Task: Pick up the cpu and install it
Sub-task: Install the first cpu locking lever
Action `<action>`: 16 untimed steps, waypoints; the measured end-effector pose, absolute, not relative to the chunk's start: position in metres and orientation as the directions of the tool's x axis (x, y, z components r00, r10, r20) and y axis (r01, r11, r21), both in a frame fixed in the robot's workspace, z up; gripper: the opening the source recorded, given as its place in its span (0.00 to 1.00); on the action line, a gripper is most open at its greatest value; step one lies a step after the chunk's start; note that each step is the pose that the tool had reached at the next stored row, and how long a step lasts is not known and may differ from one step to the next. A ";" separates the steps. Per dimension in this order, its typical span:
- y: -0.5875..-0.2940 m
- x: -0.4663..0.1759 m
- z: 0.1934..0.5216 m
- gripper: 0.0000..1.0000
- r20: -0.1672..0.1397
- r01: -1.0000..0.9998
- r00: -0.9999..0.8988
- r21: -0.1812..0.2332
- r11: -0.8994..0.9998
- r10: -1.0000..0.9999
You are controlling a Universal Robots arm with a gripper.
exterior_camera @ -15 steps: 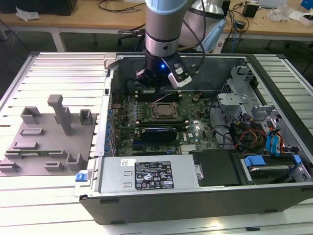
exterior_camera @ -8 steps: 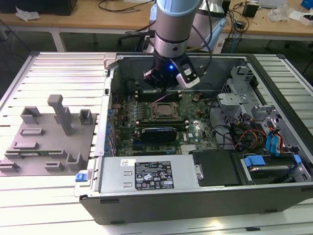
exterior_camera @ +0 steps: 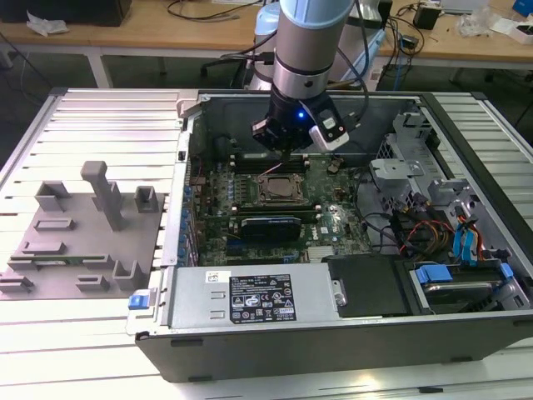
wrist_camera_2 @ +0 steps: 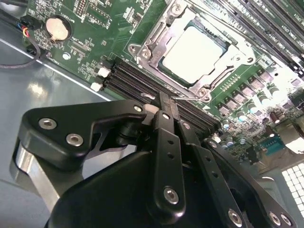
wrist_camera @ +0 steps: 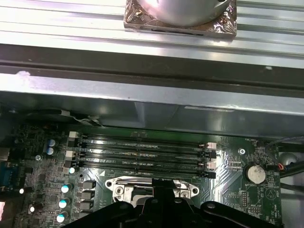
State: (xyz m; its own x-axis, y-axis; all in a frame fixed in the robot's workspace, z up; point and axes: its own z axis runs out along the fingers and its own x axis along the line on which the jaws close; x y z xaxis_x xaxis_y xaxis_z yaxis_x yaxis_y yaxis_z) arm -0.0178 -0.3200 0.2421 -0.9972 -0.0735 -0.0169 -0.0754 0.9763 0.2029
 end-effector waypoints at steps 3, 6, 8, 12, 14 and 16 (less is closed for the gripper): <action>-0.320 -0.018 0.242 0.11 -0.017 -0.076 -0.997 0.203 0.976 -0.074; -0.320 -0.013 0.242 0.11 -0.012 -0.074 -0.997 0.203 0.976 -0.073; -0.320 -0.011 0.240 0.11 -0.012 -0.074 -0.997 0.203 0.976 -0.074; -0.320 -0.011 0.237 0.11 -0.012 -0.074 -0.997 0.203 0.976 -0.074; -0.319 -0.011 0.236 0.11 -0.012 -0.074 -0.997 0.203 0.976 -0.073; -0.319 -0.012 0.234 0.11 -0.012 -0.074 -0.997 0.203 0.976 -0.074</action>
